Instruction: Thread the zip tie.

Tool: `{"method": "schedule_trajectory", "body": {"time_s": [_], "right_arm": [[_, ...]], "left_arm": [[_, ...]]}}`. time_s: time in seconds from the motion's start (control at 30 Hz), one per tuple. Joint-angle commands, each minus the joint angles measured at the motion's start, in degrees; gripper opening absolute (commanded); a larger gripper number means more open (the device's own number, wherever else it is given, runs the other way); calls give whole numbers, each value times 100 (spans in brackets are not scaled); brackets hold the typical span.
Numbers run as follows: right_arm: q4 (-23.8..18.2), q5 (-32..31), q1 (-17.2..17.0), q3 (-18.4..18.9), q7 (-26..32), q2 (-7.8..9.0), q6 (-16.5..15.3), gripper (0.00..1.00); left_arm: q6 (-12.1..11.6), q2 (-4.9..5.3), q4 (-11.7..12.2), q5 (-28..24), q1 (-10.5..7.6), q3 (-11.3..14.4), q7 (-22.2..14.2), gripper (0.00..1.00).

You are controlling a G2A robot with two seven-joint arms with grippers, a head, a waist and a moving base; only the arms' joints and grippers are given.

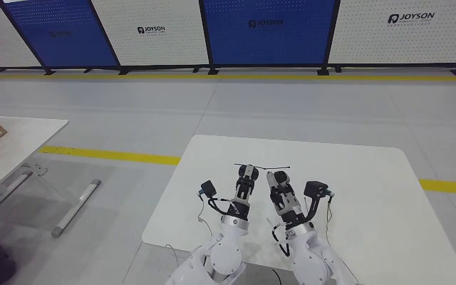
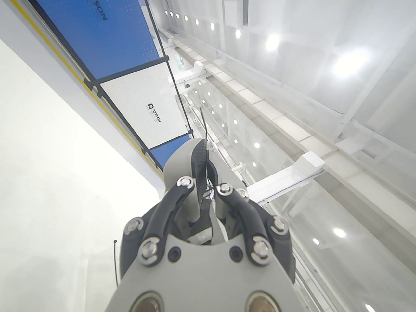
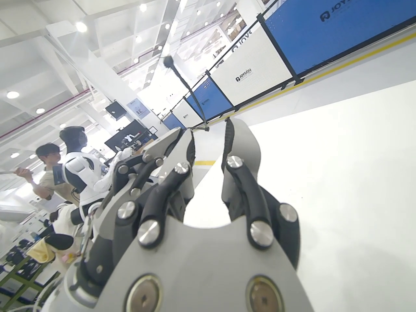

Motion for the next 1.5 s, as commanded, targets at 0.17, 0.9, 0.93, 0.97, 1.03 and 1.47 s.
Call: {"method": "schedule_trajectory", "body": {"time_s": [0.17, 0.9, 0.93, 0.97, 1.03, 1.47], "right_arm": [[-33, 24, 25, 3, -193, -7, 31, 16], [80, 20, 218, -39, -204, -24, 98, 0], [89, 14, 219, -42, -210, -25, 100, 0], [96, 12, 220, -45, -216, -25, 100, 0], [115, 9, 221, -56, -224, -27, 96, 0], [416, 400, 420, -147, -23, -58, -172, 0]], "left_arm": [[0, 0, 0, 0, 0, 0, 0, 0], [0, 0, 0, 0, 0, 0, 0, 0], [0, 0, 0, 0, 0, 0, 0, 0], [0, 0, 0, 0, 0, 0, 0, 0], [0, 0, 0, 0, 0, 0, 0, 0], [0, 0, 0, 0, 0, 0, 0, 0]]}}
